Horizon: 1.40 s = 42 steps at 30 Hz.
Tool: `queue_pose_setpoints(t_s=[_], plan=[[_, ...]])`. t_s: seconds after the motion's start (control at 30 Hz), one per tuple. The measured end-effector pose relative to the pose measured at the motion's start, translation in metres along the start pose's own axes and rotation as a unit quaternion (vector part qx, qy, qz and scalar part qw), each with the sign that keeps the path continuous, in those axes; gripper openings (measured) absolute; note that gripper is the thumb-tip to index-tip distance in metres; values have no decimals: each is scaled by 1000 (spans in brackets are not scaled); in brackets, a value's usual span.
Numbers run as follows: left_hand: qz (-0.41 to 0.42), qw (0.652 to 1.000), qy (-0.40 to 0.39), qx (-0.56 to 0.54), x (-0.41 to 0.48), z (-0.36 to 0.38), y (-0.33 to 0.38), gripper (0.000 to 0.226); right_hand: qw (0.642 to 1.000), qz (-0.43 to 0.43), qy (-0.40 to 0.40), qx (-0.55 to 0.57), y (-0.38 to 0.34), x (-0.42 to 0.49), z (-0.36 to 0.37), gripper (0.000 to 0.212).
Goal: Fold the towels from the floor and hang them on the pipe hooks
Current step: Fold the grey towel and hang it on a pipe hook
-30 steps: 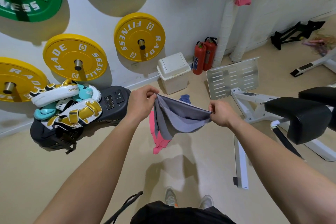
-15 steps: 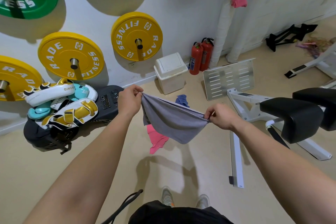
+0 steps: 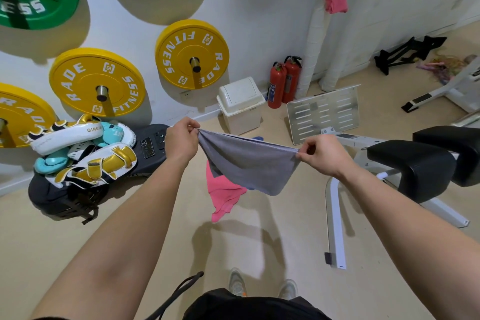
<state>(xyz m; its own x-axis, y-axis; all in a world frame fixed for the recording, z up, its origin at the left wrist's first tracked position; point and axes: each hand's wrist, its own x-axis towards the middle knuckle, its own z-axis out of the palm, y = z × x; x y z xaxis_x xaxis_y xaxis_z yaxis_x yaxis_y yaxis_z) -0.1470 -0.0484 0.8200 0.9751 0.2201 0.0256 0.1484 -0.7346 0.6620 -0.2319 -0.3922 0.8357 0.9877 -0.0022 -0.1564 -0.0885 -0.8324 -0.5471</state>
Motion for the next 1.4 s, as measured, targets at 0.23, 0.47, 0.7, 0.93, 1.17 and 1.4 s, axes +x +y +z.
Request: queue_pose_setpoints(t_s=[0.23,0.47,0.7,0.93,1.17,1.4], plan=[[-10,1000,5,-14,-3,0,-3,13,1000,5,2,-11,-5,12,-11,13],[-12,997,-26,-68,-10,-5,6,7,998,1,-21,-58,-15,33,-24,9],[-56,993,-34,-96,-6,-5,2,18,999,29,16,20,-17,50,-21,8],[-24,999,-9,-47,-4,5,2,10,994,57,90,-3,-22,61,-6,17],[-36,998,-37,-33,-6,20,-16,14,992,65,109,7,-32,65,-3,17],[-63,991,-18,-113,-11,12,-4,19,994,83,74,4,-23,58,-1,20]])
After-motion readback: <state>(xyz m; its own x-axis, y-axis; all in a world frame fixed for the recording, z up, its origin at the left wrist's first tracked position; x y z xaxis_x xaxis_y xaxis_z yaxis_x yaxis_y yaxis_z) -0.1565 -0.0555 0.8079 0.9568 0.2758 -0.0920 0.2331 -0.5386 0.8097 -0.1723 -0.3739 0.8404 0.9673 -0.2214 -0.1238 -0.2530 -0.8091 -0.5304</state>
